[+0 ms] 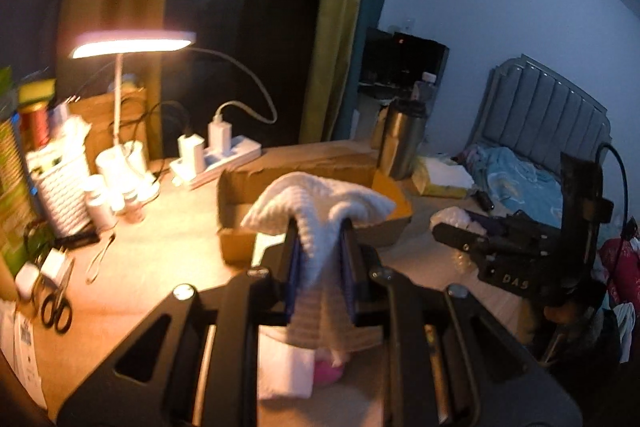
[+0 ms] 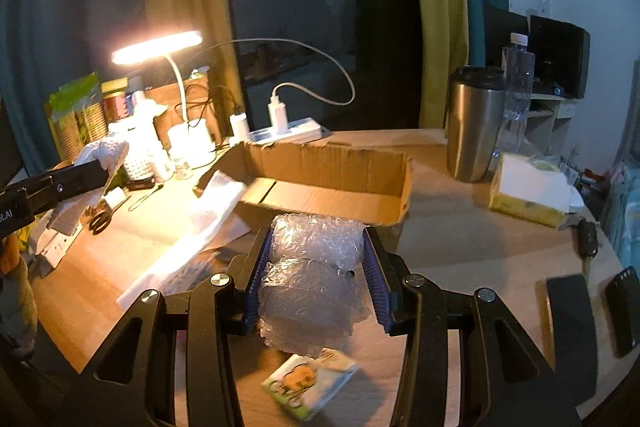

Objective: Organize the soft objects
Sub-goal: 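Carry the wipe and bubble-wrap bag into the cardboard box and open both grippers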

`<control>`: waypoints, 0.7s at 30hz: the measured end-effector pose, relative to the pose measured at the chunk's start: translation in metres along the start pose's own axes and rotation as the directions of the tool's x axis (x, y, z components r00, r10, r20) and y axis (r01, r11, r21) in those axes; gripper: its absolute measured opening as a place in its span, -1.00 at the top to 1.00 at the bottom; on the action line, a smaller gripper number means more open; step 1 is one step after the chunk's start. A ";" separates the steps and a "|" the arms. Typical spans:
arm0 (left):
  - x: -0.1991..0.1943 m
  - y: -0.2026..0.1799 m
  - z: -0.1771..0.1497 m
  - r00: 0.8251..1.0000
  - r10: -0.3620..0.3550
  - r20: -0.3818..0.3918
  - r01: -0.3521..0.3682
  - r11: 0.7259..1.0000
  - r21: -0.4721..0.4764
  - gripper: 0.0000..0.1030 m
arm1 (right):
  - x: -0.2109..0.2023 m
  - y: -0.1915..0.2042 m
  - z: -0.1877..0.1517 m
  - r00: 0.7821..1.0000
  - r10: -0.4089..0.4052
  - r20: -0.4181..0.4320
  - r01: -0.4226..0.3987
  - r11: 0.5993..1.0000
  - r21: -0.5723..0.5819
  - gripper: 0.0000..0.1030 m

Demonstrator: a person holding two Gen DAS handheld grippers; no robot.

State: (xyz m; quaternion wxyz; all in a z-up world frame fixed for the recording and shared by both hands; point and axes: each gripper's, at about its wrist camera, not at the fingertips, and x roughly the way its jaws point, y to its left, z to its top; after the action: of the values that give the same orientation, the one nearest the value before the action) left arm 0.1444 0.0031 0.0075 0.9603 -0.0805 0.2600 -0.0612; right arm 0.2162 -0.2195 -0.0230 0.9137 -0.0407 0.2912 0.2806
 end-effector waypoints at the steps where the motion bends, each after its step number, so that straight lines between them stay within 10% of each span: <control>1: 0.004 -0.004 0.004 1.000 -0.005 0.003 0.005 1.000 0.010 0.64 | 0.001 -0.005 0.002 1.000 -0.004 0.003 0.004 1.000 0.003 0.09; 21: 0.106 -0.048 0.044 0.996 -0.080 -0.031 0.081 0.995 0.055 0.64 | 0.033 -0.068 0.034 0.998 -0.008 0.062 0.005 0.999 0.049 0.09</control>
State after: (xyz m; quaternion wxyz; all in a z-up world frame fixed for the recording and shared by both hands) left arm 0.2535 -0.0554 0.0020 0.9551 -0.0630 0.2685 -0.1083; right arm 0.2923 -0.2522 -0.0194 0.9238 -0.0107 0.2693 0.2718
